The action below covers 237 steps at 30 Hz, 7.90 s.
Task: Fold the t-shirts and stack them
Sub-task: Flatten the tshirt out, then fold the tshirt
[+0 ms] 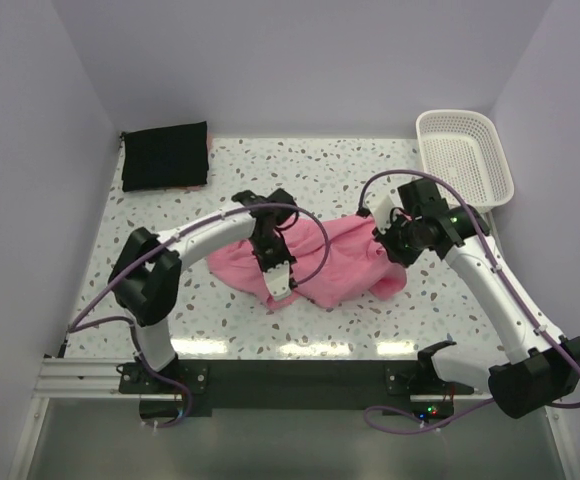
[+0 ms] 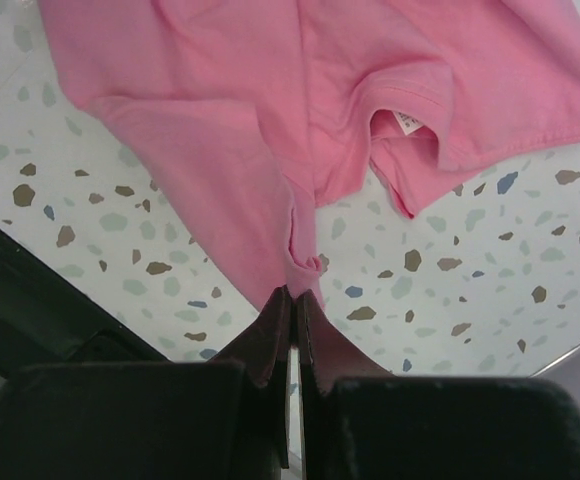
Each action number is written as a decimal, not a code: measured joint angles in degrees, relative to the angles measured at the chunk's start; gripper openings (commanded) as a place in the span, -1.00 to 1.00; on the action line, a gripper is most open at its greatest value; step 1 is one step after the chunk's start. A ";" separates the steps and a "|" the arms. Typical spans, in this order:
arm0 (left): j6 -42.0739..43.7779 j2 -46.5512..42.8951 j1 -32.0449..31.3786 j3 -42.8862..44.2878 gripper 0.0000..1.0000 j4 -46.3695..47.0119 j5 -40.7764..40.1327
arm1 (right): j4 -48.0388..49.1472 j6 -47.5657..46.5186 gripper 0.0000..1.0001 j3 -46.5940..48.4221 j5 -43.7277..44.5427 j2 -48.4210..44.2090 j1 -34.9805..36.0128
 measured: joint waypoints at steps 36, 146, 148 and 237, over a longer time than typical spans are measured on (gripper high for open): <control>-86.18 -6.91 53.75 30.69 -1.00 39.28 7.72 | 39.06 -3.21 -1.00 53.57 17.33 27.54 -8.17; -10.56 -43.82 47.74 -41.86 -1.00 -4.26 13.90 | -10.71 -48.48 -1.00 -19.85 -11.43 -31.19 -11.58; -11.65 -41.66 47.74 -40.13 -1.00 -3.91 14.29 | -8.83 -48.57 -1.00 -18.47 -11.47 -26.23 -11.58; -41.83 -10.05 48.54 -18.84 -0.50 21.11 15.04 | 27.43 -52.50 -0.62 10.10 -12.74 29.16 -15.65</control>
